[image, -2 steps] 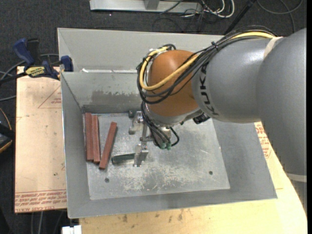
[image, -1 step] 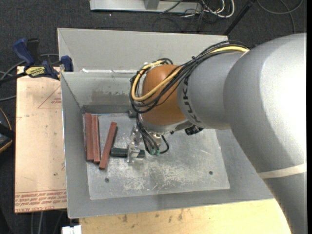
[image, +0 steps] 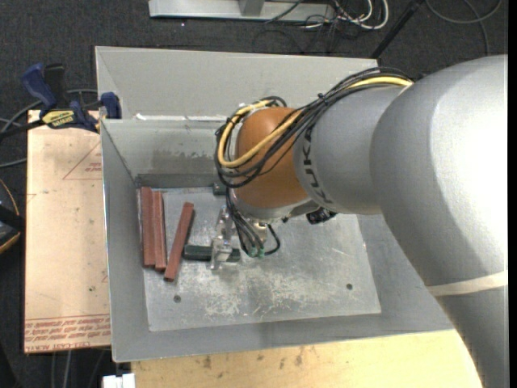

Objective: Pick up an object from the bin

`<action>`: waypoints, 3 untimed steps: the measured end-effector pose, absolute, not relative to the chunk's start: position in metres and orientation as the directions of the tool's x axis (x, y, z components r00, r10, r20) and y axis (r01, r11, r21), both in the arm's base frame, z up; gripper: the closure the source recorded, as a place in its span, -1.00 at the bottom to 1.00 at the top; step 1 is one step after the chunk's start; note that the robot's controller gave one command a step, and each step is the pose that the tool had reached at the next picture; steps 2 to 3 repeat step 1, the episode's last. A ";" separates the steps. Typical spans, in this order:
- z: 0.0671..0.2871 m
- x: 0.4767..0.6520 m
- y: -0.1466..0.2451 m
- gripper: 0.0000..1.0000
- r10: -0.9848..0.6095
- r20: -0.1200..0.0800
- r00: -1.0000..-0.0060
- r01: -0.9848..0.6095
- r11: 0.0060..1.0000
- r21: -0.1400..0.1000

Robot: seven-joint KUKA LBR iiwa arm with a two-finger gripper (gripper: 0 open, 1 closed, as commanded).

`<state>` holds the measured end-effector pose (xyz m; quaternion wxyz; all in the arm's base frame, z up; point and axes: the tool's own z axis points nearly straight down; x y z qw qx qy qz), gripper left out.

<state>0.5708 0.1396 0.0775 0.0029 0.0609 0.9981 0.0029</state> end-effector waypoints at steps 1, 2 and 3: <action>0.212 0.574 0.145 1.00 0.155 -0.003 -0.988 0.155 0.988 0.002; 0.212 0.574 0.145 1.00 0.155 -0.003 -0.988 0.155 0.988 0.002; 0.212 0.574 0.145 1.00 0.155 -0.003 -0.988 0.155 0.988 0.002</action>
Offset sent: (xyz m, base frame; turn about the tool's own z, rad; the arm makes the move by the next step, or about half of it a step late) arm 0.0000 0.0000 0.0000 0.0000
